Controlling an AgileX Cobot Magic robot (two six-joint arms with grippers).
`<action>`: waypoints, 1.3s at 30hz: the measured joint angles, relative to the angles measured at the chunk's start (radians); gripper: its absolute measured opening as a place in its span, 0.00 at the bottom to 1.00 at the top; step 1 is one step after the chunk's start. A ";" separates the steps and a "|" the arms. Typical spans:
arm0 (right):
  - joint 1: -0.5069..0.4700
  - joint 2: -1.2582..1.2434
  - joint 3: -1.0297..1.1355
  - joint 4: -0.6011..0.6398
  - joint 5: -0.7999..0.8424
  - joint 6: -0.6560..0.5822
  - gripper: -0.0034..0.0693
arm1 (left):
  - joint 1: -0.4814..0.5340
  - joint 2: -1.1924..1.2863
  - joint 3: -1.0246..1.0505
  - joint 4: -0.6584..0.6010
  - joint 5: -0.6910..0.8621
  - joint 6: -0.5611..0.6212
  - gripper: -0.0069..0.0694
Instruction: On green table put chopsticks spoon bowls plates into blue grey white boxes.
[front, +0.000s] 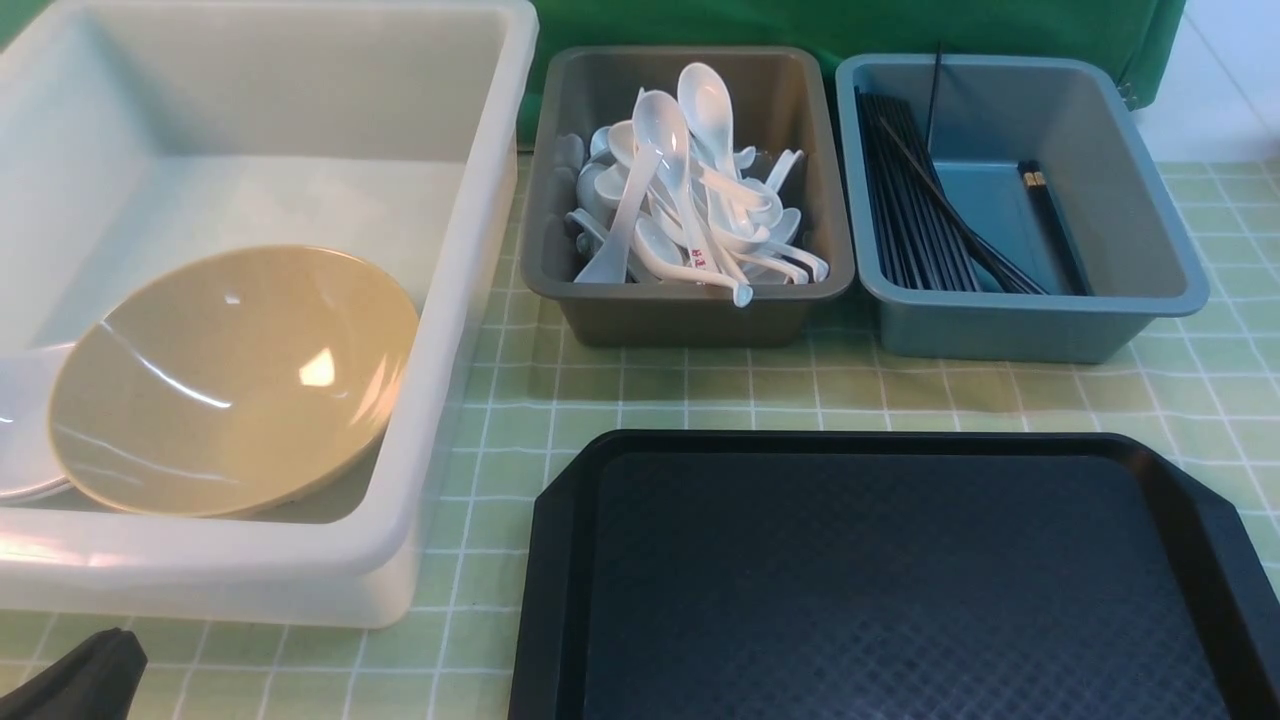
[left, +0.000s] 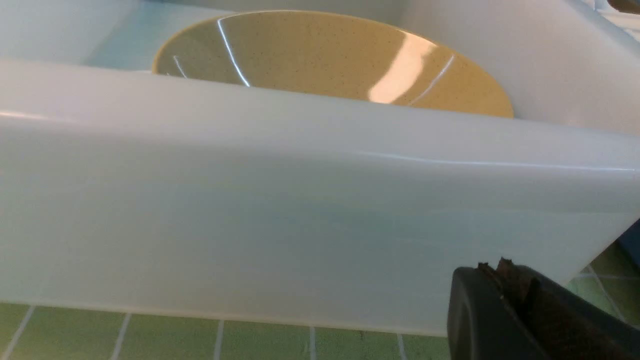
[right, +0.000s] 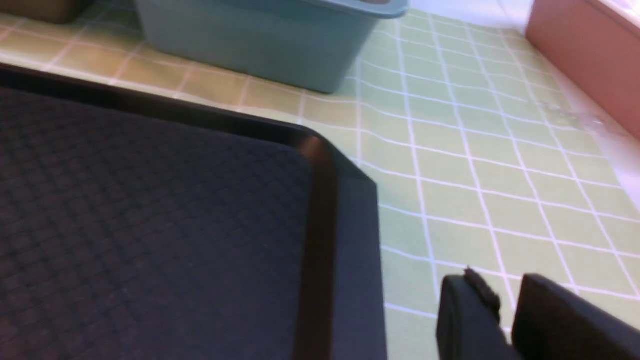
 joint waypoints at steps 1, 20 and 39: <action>-0.005 0.000 0.000 0.000 0.000 0.000 0.27 | 0.000 0.000 0.000 0.000 0.000 0.000 0.09; -0.010 0.000 0.000 0.000 0.000 0.000 0.29 | 0.000 0.000 0.000 0.000 0.000 0.002 0.09; -0.010 0.000 0.000 0.000 0.000 0.000 0.31 | 0.000 0.000 0.000 0.000 0.000 0.002 0.09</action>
